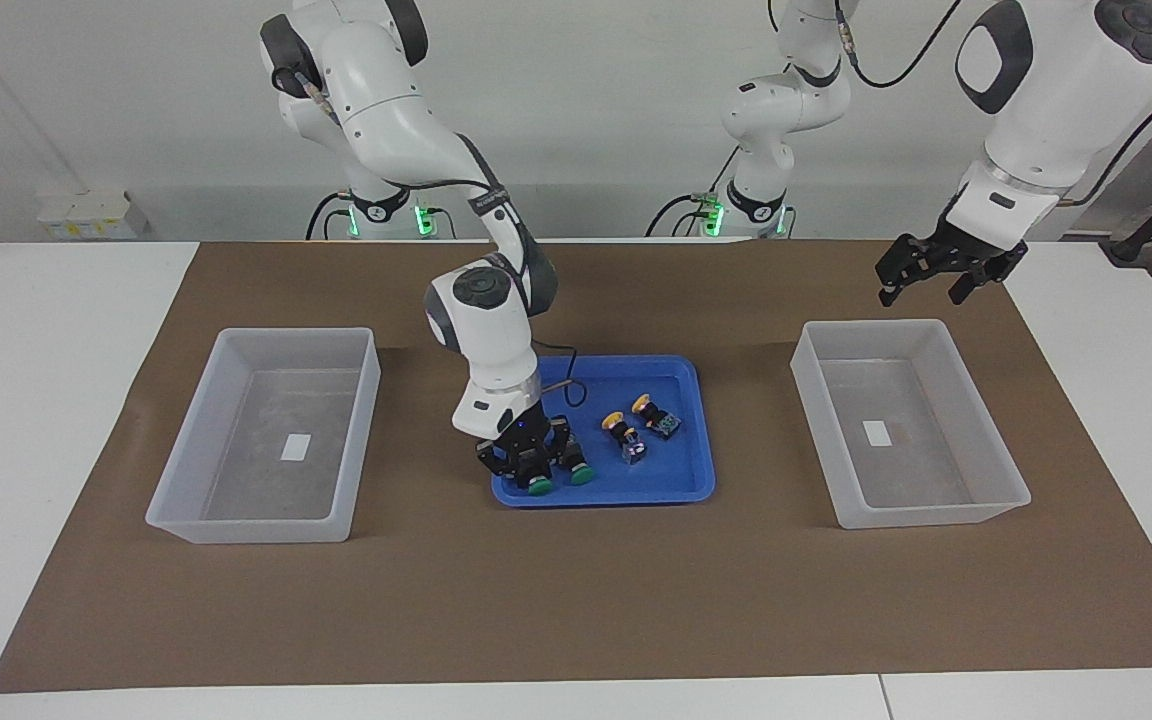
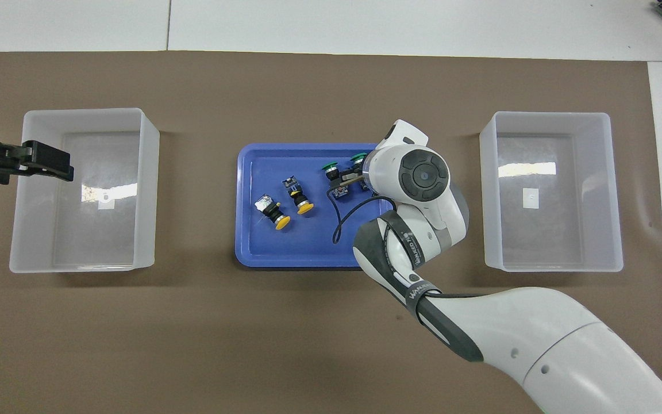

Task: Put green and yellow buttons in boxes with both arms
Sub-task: 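Carry the green button with the right gripper into its clear box and release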

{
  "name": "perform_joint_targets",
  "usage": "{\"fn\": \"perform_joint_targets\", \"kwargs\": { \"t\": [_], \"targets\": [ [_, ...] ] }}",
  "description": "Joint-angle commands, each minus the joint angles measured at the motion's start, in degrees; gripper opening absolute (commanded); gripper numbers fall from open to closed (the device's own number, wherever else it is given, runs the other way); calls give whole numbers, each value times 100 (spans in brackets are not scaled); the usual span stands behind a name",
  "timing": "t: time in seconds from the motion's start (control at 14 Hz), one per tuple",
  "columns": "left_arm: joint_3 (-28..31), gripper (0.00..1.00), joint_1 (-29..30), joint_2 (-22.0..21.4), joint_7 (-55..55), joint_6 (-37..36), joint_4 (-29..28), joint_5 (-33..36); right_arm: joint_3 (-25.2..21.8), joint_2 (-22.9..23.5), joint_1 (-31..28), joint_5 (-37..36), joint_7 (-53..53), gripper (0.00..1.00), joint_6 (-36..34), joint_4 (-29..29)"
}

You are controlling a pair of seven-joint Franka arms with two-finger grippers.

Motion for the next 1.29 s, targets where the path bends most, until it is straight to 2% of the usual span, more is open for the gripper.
{"fn": "perform_joint_targets", "kwargs": {
  "t": [0.0, 0.29, 0.5, 0.79, 1.21],
  "targets": [
    [21, 100, 21, -189, 33, 57, -204, -75, 24, -426, -124, -117, 247, 0, -175, -98],
    [12, 100, 21, -189, 33, 57, -204, -75, 24, -1182, -598, -117, 450, 0, -1133, -116],
    [21, 100, 21, -189, 33, 57, -204, -75, 24, -1569, -1266, -108, 424, 0, -1249, -309],
    [21, 100, 21, -189, 33, 57, -204, -75, 42, -1729, -2004, -73, 266, 0, -1547, -459],
    [-23, 100, -49, -198, 7, 39, -204, -75, 42, -1825, -2804, -29, -445, 0, -1443, -915]
  ]
}}
